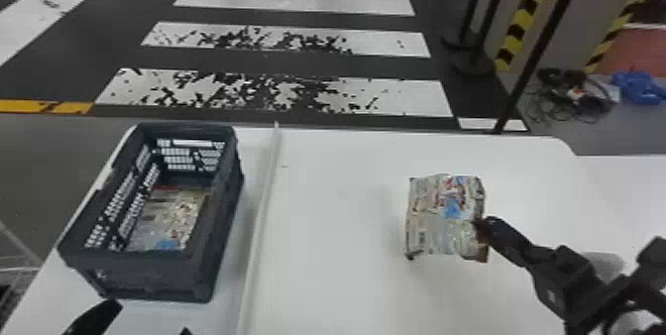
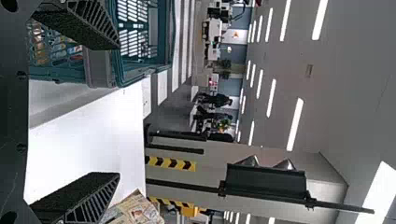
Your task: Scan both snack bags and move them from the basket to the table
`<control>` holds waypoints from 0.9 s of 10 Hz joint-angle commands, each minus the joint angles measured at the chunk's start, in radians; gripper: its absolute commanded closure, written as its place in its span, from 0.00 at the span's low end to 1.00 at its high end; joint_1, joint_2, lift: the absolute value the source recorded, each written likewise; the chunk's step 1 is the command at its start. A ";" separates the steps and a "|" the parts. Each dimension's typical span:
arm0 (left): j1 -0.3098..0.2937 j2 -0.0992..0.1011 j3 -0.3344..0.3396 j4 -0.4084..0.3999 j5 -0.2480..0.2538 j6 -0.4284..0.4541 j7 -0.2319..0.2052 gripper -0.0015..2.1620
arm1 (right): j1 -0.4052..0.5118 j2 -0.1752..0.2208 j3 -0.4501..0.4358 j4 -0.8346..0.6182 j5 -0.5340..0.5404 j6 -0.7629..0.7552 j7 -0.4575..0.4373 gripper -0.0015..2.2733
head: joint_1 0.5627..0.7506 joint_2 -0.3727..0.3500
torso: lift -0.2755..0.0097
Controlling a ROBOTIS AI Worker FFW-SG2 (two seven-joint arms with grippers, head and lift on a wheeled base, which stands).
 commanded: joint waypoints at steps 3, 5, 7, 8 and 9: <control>-0.014 0.002 -0.018 0.012 -0.003 0.002 0.000 0.01 | 0.052 0.001 -0.039 -0.065 0.105 -0.042 -0.026 0.99 | 0.70 0.30 | 0.62; -0.028 0.003 -0.035 0.023 -0.006 0.002 -0.002 0.01 | 0.130 0.001 -0.021 -0.169 0.205 -0.085 -0.046 0.99 | 0.70 0.24 | 0.62; -0.031 0.005 -0.046 0.025 -0.009 0.002 -0.008 0.01 | 0.186 0.001 -0.018 -0.238 0.258 -0.076 -0.055 0.75 | 0.70 0.19 | 0.62; -0.031 0.005 -0.049 0.025 -0.009 0.002 -0.008 0.01 | 0.213 0.001 0.005 -0.272 0.284 -0.082 -0.067 0.45 | 0.70 0.16 | 0.62; -0.032 0.006 -0.056 0.025 -0.009 0.002 -0.012 0.01 | 0.225 0.001 0.033 -0.295 0.315 -0.082 -0.090 0.09 | 0.70 0.15 | 0.62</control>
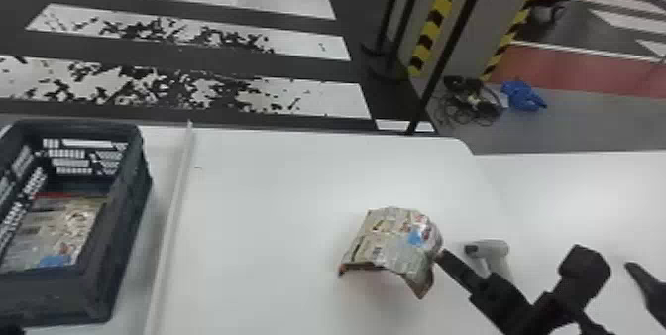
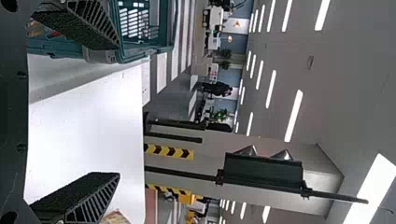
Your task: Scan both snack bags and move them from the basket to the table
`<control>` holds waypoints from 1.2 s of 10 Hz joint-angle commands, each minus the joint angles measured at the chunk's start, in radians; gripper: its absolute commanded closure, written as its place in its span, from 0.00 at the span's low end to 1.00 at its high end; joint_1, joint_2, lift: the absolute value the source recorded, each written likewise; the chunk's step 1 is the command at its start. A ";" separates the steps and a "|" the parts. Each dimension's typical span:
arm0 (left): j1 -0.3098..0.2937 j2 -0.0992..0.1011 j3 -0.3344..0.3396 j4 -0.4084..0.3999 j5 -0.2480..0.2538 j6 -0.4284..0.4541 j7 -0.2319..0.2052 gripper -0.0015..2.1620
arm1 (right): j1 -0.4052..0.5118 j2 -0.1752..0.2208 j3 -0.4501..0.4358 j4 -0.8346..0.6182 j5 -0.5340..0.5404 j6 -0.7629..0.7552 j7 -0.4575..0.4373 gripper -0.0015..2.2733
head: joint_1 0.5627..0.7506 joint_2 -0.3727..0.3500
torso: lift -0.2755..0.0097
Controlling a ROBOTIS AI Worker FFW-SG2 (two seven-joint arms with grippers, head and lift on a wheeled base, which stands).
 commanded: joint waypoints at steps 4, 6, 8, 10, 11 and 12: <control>-0.001 0.002 -0.006 0.014 0.009 -0.024 -0.017 0.01 | 0.071 0.001 0.112 -0.076 0.076 -0.047 -0.020 0.03 | 0.70 0.20 | 0.62; -0.002 0.004 -0.006 0.026 0.011 -0.037 -0.021 0.01 | 0.071 0.001 0.095 -0.082 0.128 -0.041 0.146 0.04 | 0.70 0.25 | 0.62; -0.004 0.004 -0.006 0.028 0.011 -0.049 -0.021 0.01 | 0.039 0.001 0.090 -0.077 0.248 0.017 0.322 0.05 | 0.70 0.28 | 0.62; -0.002 0.002 -0.003 0.028 0.011 -0.055 -0.020 0.01 | 0.003 0.001 0.121 -0.061 0.438 0.005 0.485 0.05 | 0.70 0.32 | 0.62; 0.001 0.002 -0.001 0.028 0.011 -0.067 -0.007 0.01 | -0.003 0.001 0.144 -0.045 0.518 -0.063 0.563 0.05 | 0.70 0.33 | 0.62; 0.004 -0.001 -0.001 0.028 0.011 -0.083 0.014 0.01 | 0.006 0.001 0.169 -0.033 0.565 -0.139 0.580 0.05 | 0.70 0.35 | 0.62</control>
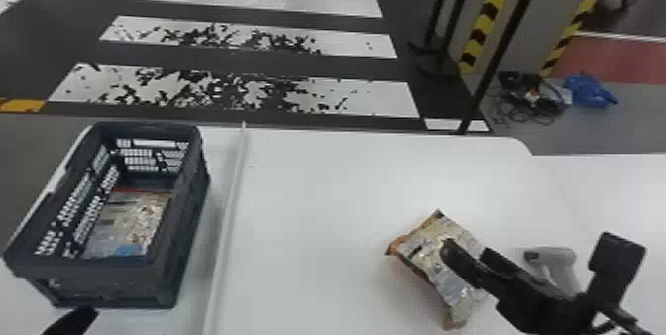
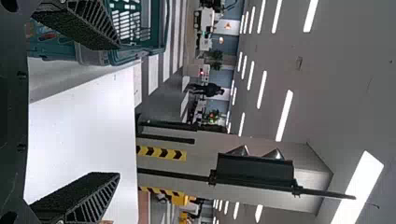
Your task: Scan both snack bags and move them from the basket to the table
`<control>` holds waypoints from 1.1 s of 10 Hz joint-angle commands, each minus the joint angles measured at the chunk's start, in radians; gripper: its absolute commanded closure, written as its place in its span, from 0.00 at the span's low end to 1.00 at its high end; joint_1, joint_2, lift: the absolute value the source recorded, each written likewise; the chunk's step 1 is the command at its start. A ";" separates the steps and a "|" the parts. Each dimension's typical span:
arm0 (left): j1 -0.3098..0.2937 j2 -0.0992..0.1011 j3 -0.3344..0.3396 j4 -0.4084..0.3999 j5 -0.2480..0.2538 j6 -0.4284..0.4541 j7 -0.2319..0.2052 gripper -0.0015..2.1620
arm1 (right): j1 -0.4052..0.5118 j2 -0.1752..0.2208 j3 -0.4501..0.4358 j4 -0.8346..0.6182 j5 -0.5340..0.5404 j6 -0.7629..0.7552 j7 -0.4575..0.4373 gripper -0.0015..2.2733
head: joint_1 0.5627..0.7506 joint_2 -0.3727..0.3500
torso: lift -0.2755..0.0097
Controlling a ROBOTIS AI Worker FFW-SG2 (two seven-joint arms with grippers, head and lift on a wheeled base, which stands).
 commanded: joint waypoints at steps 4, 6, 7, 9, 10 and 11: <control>0.019 -0.010 -0.041 -0.127 -0.058 0.133 0.232 0.01 | 0.034 0.001 0.095 0.043 0.192 -0.267 -0.008 0.05 | 0.70 0.39 | 0.62; 0.016 -0.010 -0.081 -0.175 -0.101 0.207 0.312 0.01 | 0.047 -0.009 0.161 0.076 0.314 -0.393 -0.061 0.05 | 0.70 0.38 | 0.62; 0.014 -0.010 -0.089 -0.183 -0.106 0.219 0.335 0.01 | 0.051 -0.018 0.189 0.105 0.369 -0.475 -0.083 0.06 | 0.70 0.37 | 0.62; 0.014 -0.010 -0.101 -0.189 -0.104 0.237 0.380 0.01 | 0.054 -0.023 0.209 0.164 0.406 -0.589 -0.103 0.16 | 0.70 0.36 | 0.62; 0.016 -0.010 -0.107 -0.196 -0.101 0.262 0.392 0.01 | 0.054 -0.023 0.209 0.179 0.402 -0.610 -0.104 0.41 | 0.70 0.37 | 0.62; 0.016 -0.010 -0.112 -0.196 -0.101 0.277 0.401 0.01 | 0.054 -0.023 0.204 0.187 0.393 -0.610 -0.109 0.83 | 0.70 0.37 | 0.62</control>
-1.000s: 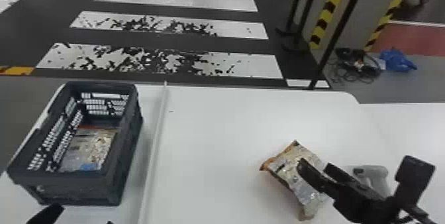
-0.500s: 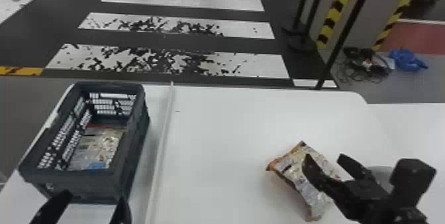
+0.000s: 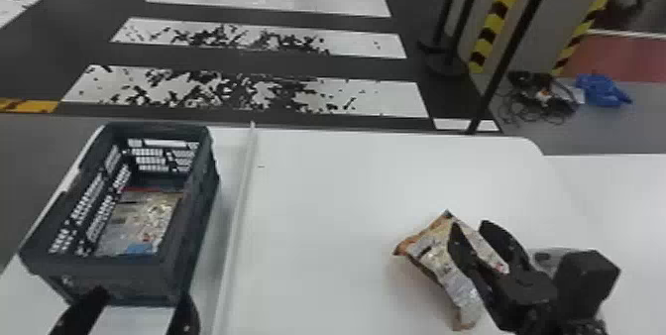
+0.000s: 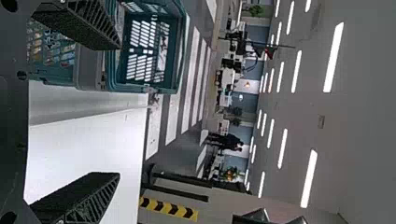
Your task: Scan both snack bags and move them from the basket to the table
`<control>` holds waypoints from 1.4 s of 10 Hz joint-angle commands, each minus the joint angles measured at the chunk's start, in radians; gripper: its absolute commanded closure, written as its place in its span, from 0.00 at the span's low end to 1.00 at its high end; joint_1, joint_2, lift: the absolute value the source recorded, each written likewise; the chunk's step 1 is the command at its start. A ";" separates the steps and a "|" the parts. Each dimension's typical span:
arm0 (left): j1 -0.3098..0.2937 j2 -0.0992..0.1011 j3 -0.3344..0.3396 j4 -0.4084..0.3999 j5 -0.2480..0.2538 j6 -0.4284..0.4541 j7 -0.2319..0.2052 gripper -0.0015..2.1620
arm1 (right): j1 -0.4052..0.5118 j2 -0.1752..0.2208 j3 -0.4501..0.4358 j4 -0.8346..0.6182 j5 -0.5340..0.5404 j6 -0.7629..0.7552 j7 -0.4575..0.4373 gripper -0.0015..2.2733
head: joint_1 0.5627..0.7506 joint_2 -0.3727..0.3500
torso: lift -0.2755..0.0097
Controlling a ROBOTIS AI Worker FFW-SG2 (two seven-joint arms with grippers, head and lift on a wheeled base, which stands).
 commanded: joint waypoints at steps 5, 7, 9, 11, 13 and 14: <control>-0.006 0.000 -0.018 -0.026 0.011 0.088 0.022 0.01 | -0.017 -0.006 -0.023 0.133 -0.001 -0.128 -0.001 0.99 | 0.70 0.33 | 0.62; -0.008 0.000 -0.021 -0.026 0.009 0.088 0.027 0.01 | -0.021 -0.012 -0.026 0.186 -0.001 -0.189 -0.001 0.99 | 0.70 0.30 | 0.62; -0.009 0.000 -0.032 -0.027 0.009 0.085 0.025 0.01 | -0.067 -0.034 -0.026 0.273 0.000 -0.242 0.010 0.99 | 0.70 0.29 | 0.62; -0.009 0.002 -0.037 -0.019 0.005 0.088 0.020 0.01 | -0.133 -0.057 -0.017 0.390 -0.003 -0.285 0.034 0.99 | 0.70 0.27 | 0.62; -0.011 0.002 -0.037 -0.013 0.005 0.088 0.011 0.01 | -0.182 -0.066 0.013 0.477 0.008 -0.294 0.051 0.99 | 0.70 0.27 | 0.62; -0.015 0.002 -0.037 -0.009 0.003 0.088 0.008 0.01 | -0.207 -0.069 0.027 0.518 0.010 -0.294 0.049 0.99 | 0.70 0.28 | 0.62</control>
